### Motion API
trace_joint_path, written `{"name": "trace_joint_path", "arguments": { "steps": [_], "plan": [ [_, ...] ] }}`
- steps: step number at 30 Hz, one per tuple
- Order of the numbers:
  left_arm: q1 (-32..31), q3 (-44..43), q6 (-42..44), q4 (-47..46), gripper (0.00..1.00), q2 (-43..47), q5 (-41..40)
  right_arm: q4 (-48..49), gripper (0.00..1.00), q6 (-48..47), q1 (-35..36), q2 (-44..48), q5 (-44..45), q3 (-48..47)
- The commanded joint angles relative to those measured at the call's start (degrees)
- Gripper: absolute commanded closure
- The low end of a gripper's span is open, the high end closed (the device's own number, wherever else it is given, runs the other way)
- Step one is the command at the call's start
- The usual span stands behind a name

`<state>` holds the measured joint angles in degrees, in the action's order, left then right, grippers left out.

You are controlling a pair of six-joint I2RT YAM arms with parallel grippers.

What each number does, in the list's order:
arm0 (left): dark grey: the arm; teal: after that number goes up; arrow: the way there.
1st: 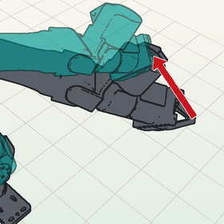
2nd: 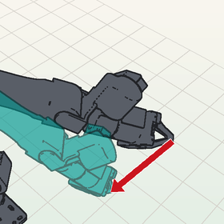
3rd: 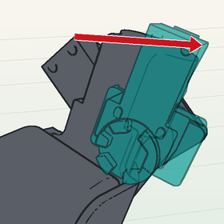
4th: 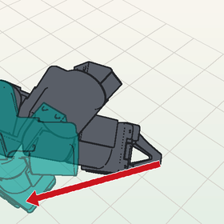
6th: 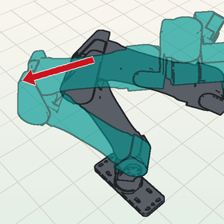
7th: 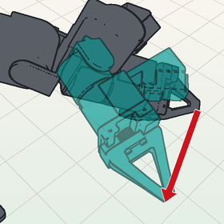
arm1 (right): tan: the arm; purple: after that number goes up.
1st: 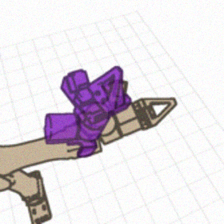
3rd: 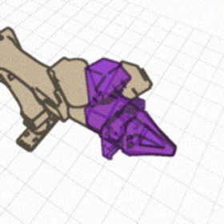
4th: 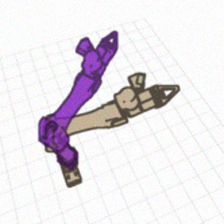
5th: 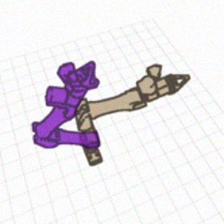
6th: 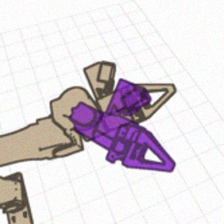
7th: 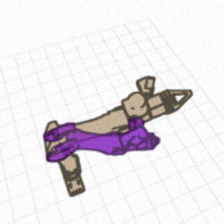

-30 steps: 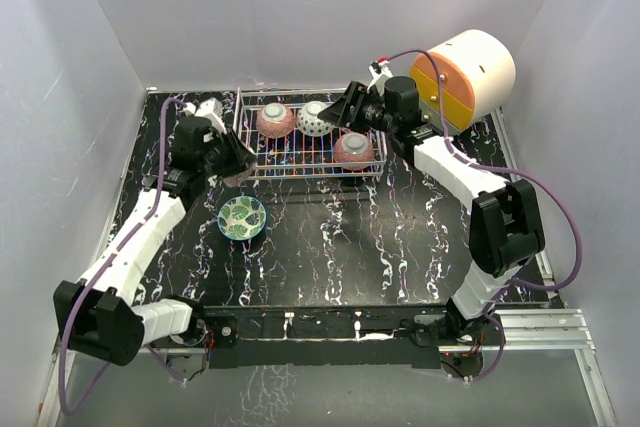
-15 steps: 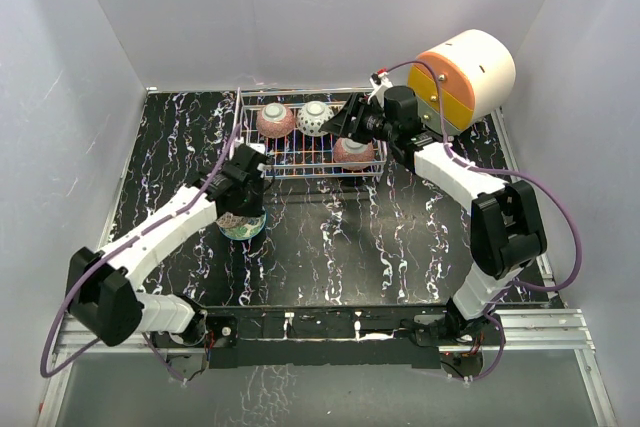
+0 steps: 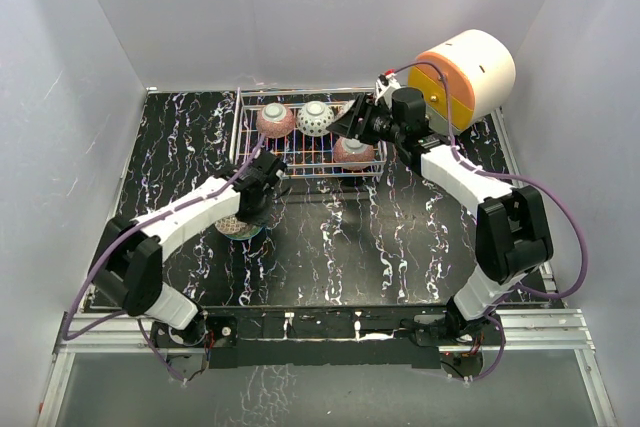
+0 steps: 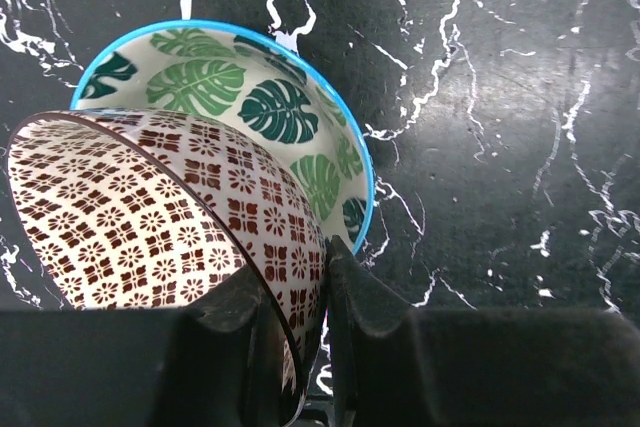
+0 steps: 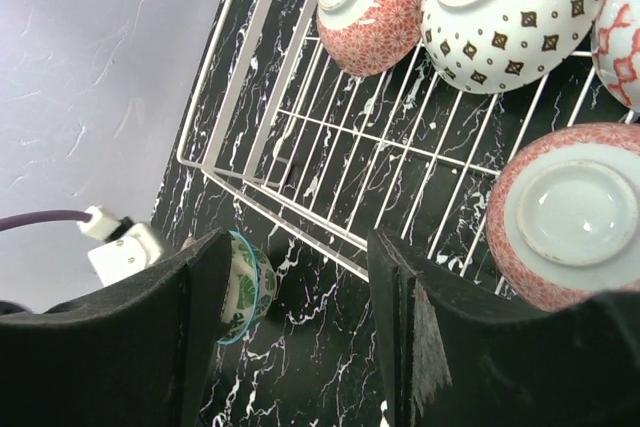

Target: Unload the bowls from the dish rack

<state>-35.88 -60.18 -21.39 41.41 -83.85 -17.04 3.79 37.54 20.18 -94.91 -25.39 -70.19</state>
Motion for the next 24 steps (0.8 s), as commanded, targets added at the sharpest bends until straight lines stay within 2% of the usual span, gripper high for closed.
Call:
{"name": "trace_joint_path", "arguments": {
  "steps": [1,5,7,12,16,19,24],
  "plan": [
    [-0.38,-0.47,1.85,0.14,1.0,-3.01,-3.21,2.1,0.41,-1.25,-0.77,3.27,-0.49,1.11],
    [-0.34,-1.5,2.4,0.87,1.0,-6.01,-5.37,2.1,0.41,-1.53,-1.3,3.81,-0.5,2.01],
    [-0.33,-2.07,2.47,1.2,0.95,-6.95,-5.55,2.14,0.41,-1.55,-1.63,3.83,-0.62,2.28],
    [-0.33,-2.48,2.58,1.59,0.64,-7.58,-5.75,2.35,0.41,-1.28,-1.73,3.45,-0.96,2.26],
    [-0.33,-2.89,2.54,2.01,0.5,-7.38,-5.98,2.51,0.4,-1.13,-1.77,3.09,-1.13,2.04],
    [-0.33,-3.98,2.56,2.81,0.45,-7.38,-6.03,2.45,0.4,-1.07,-1.73,2.9,-1.16,1.82],
    [-0.34,-7.67,2.51,5.67,0.43,-7.02,-5.96,2.44,0.41,-1.1,-1.74,2.82,-0.93,1.98]
  ]
}}
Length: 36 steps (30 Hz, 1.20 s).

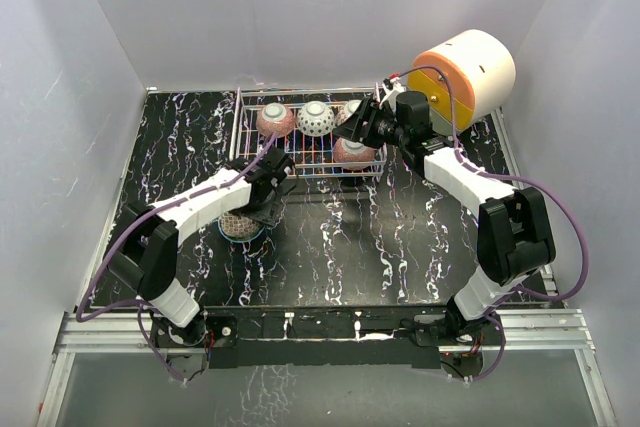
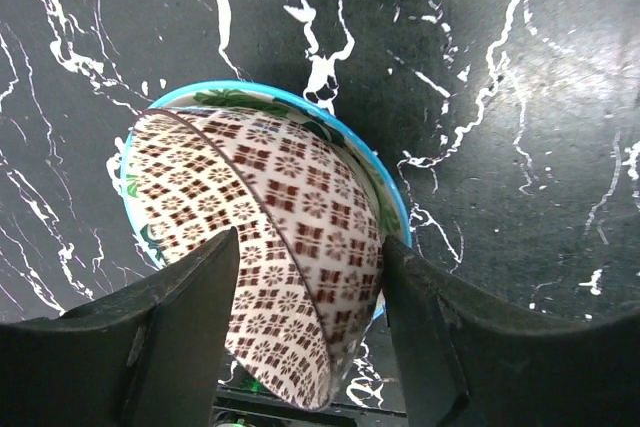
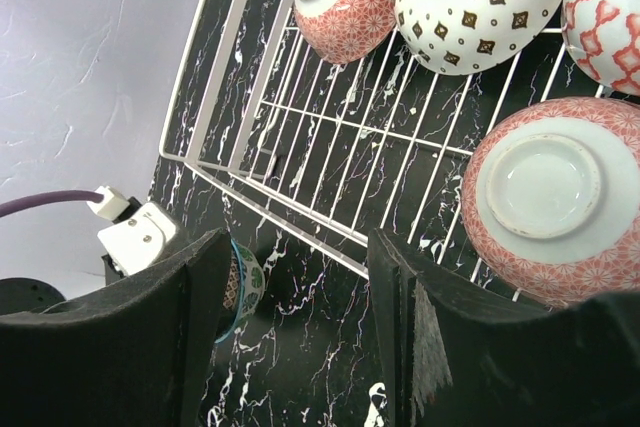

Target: Unload the bowls from the dish rack

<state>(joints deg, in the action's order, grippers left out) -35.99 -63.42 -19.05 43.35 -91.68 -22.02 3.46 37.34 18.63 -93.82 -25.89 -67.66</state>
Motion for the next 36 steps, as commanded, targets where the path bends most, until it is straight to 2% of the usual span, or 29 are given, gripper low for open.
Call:
{"name": "trace_joint_path", "arguments": {
  "steps": [1,8,13,21,23,28,32,36],
  "plan": [
    [-0.23,-5.04,0.28,4.35,0.43,0.88,-0.85,2.77,0.4,-0.89,-0.22,1.72,-0.54,-0.55],
    [-0.23,-6.7,0.94,6.23,0.36,0.79,4.36,2.78,0.41,-0.62,-0.18,1.58,-0.89,-0.8],
    [-0.25,-5.28,0.77,4.79,0.48,0.59,6.25,2.49,0.41,-0.69,-0.18,1.79,-0.74,-0.74],
    [-0.23,-2.93,-0.24,1.37,0.49,1.99,6.58,2.12,0.41,-1.17,-0.18,2.33,-0.55,-1.17],
    [0.45,-0.64,-1.06,-3.13,0.37,5.59,8.39,-0.11,0.4,-3.2,0.04,2.03,0.89,-3.27],
    [7.47,4.66,-3.71,-13.92,0.22,16.81,22.39,-10.74,0.34,-11.7,2.4,-1.17,12.12,-11.39],
    [13.94,8.7,-6.32,-21.53,0.04,24.79,30.44,-18.05,0.24,-18.27,5.68,-5.67,22.74,-18.87],
    [20.77,11.87,-10.34,-28.2,0.03,28.89,45.06,-25.47,0.19,-21.86,8.82,-13.8,34.26,-27.09]
  ]
}}
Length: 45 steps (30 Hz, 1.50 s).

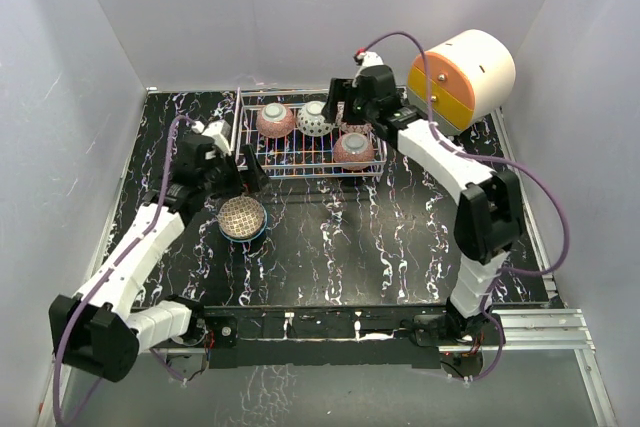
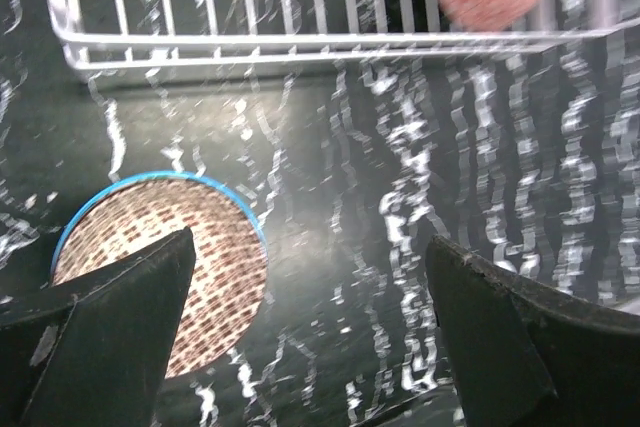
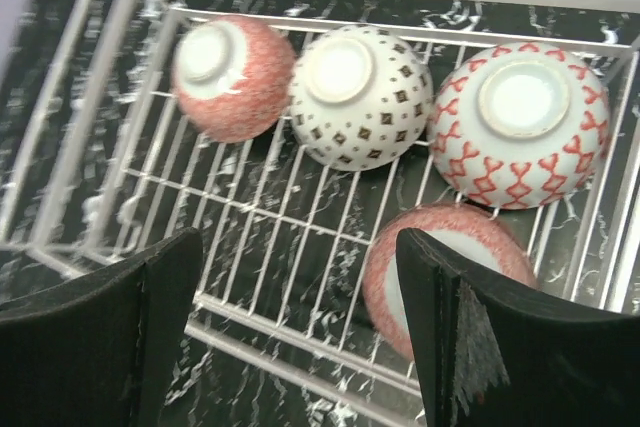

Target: Unload the bowls from the dish rack

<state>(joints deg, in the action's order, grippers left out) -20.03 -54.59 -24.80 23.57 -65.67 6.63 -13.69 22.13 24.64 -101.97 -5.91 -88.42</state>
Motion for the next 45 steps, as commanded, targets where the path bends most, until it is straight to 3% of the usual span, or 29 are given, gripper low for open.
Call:
{"name": "trace_joint_path", "arguments": {
  "steps": [1,5,10,18,27,37,45],
  "plan": [
    [6.42,4.06,-6.34,-10.58,0.03,3.63,19.93,-9.28,0.18,-7.19,3.34,-6.77,16.86,-7.15],
    [11.48,9.69,-15.49,-22.73,0.03,4.69,33.02,-10.76,0.17,-7.41,3.84,-9.19,23.61,-7.16],
    [14.21,13.71,-22.07,-32.49,0.03,4.47,38.71,-11.27,0.16,-7.02,3.83,-10.5,26.09,-5.78],
    [14.41,11.91,-18.89,-29.84,0.03,3.57,38.93,-10.77,0.13,-5.8,3.74,-10.62,27.02,-3.86],
    [14.41,13.14,-17.83,-29.46,0.03,3.27,38.32,-4.55,0.1,-6.66,3.48,-4.29,28.75,-0.56],
    [14.41,11.99,-16.29,-28.52,0.03,2.48,38.05,-7.03,0.11,-5.86,2.35,-9.31,25.07,-2.89],
    [14.41,12.58,-16.07,-28.67,0.03,2.48,38.04,-8.27,0.21,-6.07,2.35,-11.93,23.85,-4.72]
  ]
}}
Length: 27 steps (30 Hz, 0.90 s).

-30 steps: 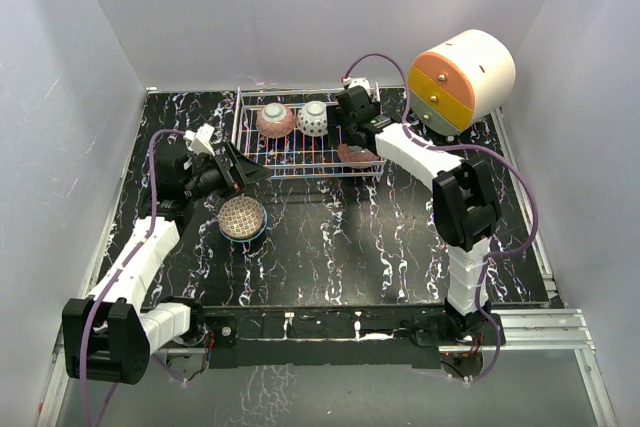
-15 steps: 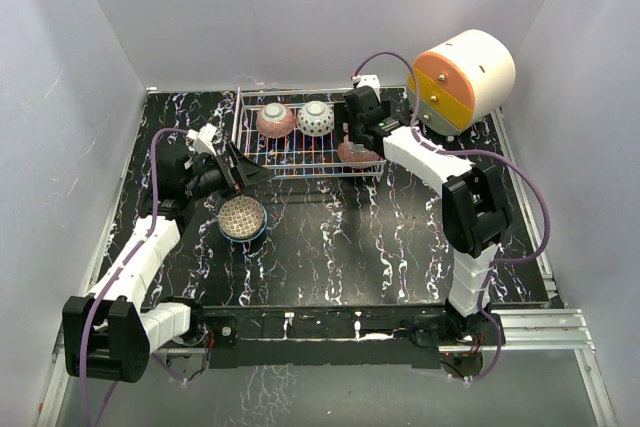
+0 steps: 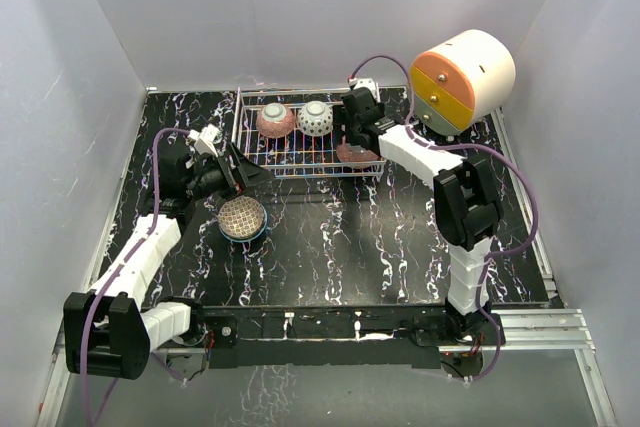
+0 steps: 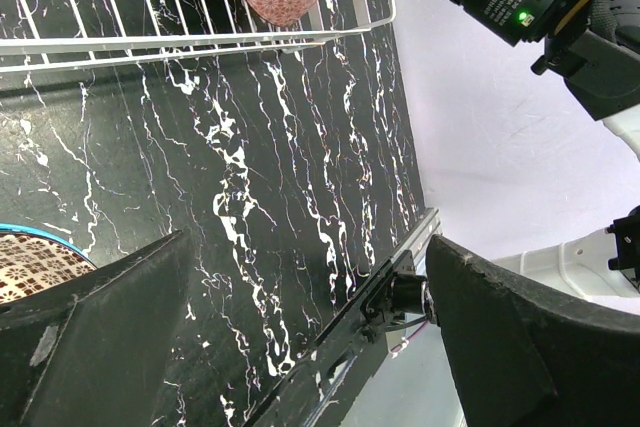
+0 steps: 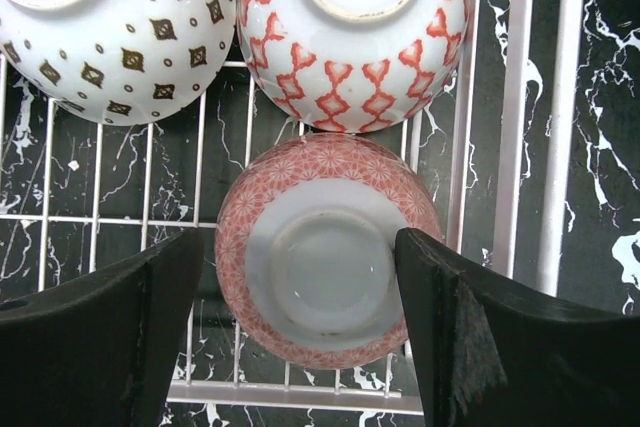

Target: Unload the bowls from the dish rack

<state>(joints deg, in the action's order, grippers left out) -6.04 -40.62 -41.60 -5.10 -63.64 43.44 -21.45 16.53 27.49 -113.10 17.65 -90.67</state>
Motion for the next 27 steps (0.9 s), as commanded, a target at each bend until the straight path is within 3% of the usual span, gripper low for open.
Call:
{"name": "trace_joint_path", "arguments": {
  "steps": [1,5,9,16,19,22,27],
  "plan": [
    [0.42,-1.32,0.74,-0.04,0.03,0.44,1.21,-0.58,0.23,-0.53,-0.48,-0.86,0.2,-2.53],
    [0.42,-0.96,0.74,-0.38,0.03,0.27,1.34,-0.69,0.27,-0.65,-0.4,-0.77,-0.68,-2.63],
    [0.42,-0.69,0.88,-0.51,0.03,0.0,1.3,-0.5,0.41,-0.94,0.15,-0.33,-1.22,-2.64],
    [0.42,-0.44,1.02,-0.54,0.03,0.13,1.07,-2.06,0.49,-1.16,0.97,-1.64,0.3,-3.85],
    [0.42,-0.24,1.17,-0.35,0.03,0.18,1.02,-2.29,0.49,-1.18,1.16,-1.22,0.78,-3.6],
    [0.42,0.05,0.84,-0.84,0.03,0.25,1.13,-2.11,0.38,-1.21,1.47,-0.37,1.24,-2.67],
    [0.41,0.19,0.32,-1.64,0.03,0.14,1.29,-0.95,0.38,-0.63,1.65,1.37,0.69,0.45]
  ]
}}
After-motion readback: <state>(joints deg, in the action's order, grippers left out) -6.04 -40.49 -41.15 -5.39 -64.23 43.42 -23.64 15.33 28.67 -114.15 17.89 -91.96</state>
